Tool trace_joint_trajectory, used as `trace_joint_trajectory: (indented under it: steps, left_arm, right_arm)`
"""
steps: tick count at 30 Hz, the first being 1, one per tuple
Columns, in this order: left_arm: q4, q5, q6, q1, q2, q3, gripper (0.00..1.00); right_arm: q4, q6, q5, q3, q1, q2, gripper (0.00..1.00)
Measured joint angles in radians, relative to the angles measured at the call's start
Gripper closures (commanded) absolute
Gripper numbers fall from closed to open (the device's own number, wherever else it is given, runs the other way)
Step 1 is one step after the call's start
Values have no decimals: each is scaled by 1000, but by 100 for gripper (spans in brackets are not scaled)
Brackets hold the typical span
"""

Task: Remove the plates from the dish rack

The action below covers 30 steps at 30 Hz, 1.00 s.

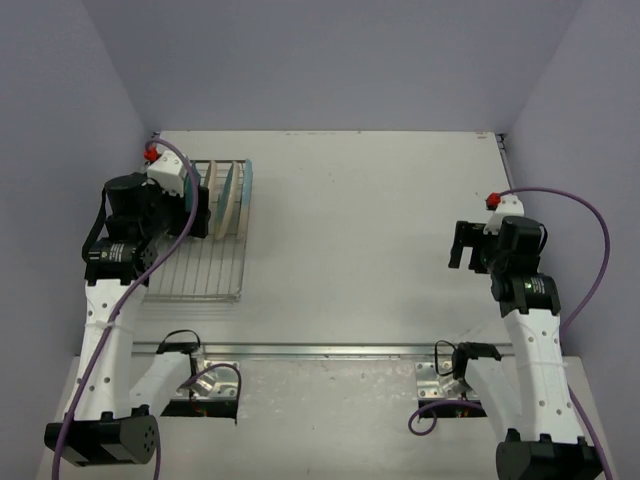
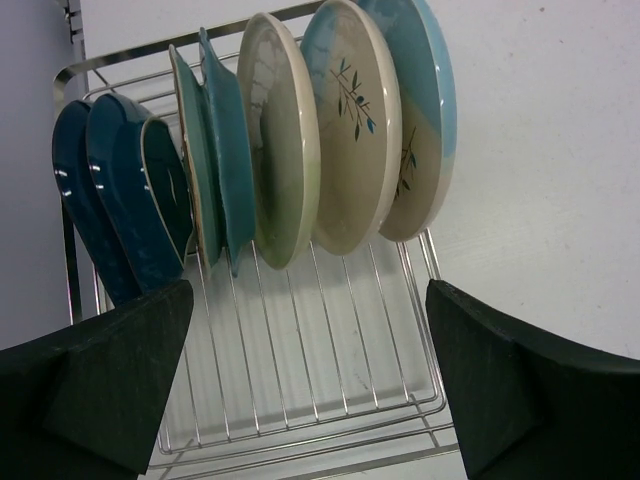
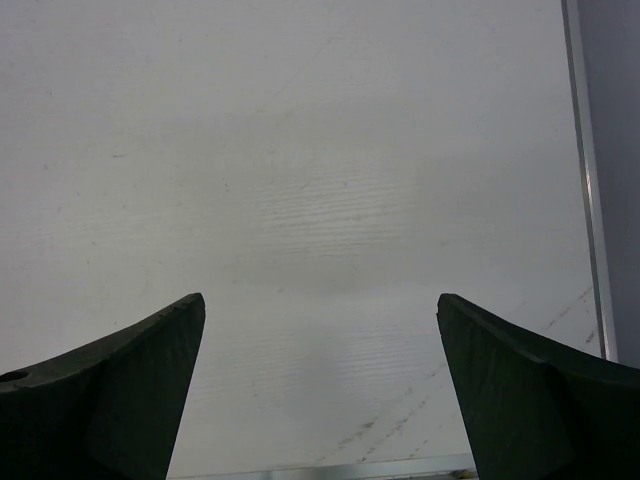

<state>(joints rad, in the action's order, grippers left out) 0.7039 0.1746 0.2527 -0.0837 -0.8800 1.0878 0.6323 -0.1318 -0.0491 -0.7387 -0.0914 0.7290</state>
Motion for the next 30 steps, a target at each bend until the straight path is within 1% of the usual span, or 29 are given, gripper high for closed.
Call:
trace_joint_trajectory:
  steps: [8,13,16,17,18,21,23,25,30]
  left_arm:
    - [-13,-25,-20,0,2,-1,1]
    - [-14,-41,-41,29,-27,74,16]
    - [-8,-130,-66,132,-107,158,19]
    - [-13,-157,-76,176,-130,184,19]
    - [-21,-199,-86,233,-161,208,21]
    - [-35,-298,-109,362,-247,229,27]
    - [-26,-348,-127,424,-313,229,33]
    - [-14,-370,-145,459,-372,230,36]
    - [9,-420,-197,462,-478,246,41]
  right_arm:
    - [0,0,5,0,0,17,1]
    - [-1,0,8,0,0,26,1]
    - [-3,0,9,0,0,36,1]
    - [-3,0,9,0,0,41,1]
    - [-3,0,9,0,0,47,1]
    - [-3,0,10,0,0,60,1]
    - [-3,0,12,0,0,68,1]
    - [-3,0,13,0,0,76,1]
    - [-4,0,13,0,0,85,1]
